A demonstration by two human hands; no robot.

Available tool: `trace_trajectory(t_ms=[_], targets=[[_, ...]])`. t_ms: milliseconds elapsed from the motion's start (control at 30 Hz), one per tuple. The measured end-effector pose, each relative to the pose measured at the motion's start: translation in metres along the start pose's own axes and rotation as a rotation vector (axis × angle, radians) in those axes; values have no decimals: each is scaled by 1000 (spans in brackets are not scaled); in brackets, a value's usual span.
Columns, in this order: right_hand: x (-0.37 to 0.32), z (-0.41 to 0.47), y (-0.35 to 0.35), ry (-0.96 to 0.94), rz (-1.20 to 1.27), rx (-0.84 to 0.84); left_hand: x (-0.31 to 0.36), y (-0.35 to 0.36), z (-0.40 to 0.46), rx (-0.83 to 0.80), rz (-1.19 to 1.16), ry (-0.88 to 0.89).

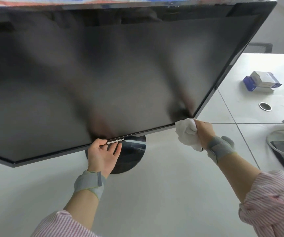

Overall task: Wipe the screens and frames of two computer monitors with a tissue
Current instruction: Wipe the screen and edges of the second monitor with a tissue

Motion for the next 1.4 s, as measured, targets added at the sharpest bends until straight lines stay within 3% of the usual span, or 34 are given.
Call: trace_trajectory(t_ms=[133, 200, 267, 400, 567, 633, 700, 833, 900, 967, 1100, 1167, 1233, 1300, 1400], targets=[[19, -14, 43, 174, 66, -271, 0, 3, -1, -33, 34, 1], [27, -37, 92, 146, -16, -439, 1, 2, -3, -44, 56, -1], [31, -50, 127, 90, -141, -474, 4, 0, -4, -54, 73, -8], [21, -36, 92, -61, -241, -237, 6, -1, -6, -57, 78, -30], [2, -10, -34, -180, -261, 443, 2, -2, -8, -26, 64, -43], [-6, -12, -31, -251, -156, 505, 3, -3, -10, -20, 82, -54], [-13, -22, 3, -365, -122, 400, 4, -4, -12, -24, 116, -63], [-9, -77, 123, -594, -133, -198, 13, -15, -17, -30, 177, -68], [-3, -99, 156, -637, -219, -367, 23, -23, -20, -16, 199, -57], [-7, -101, 141, -673, -193, -231, 36, -39, -24, 31, 210, -43], [-19, -94, 51, -563, -93, 315, 66, -72, -34, 122, 188, 0], [-36, -100, 32, -543, -108, 464, 82, -86, -40, 160, 158, 30], [-62, -114, 52, -612, -76, 403, 98, -96, -47, 186, 118, 64], [-84, -137, 100, -745, -12, 214, 111, -104, -53, 196, 70, 85], [-80, -175, 172, -936, -237, -18, 126, -109, -62, 197, 13, 91]])
Point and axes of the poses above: each hand's wrist, its own z-axis towards the middle knuckle, its own y-axis out of the palm, x = y × z, the point moved 9 cm from there along z, towards the middle knuckle, and after that the axes turned 2 degrees about -y, right-handed, at the moved point
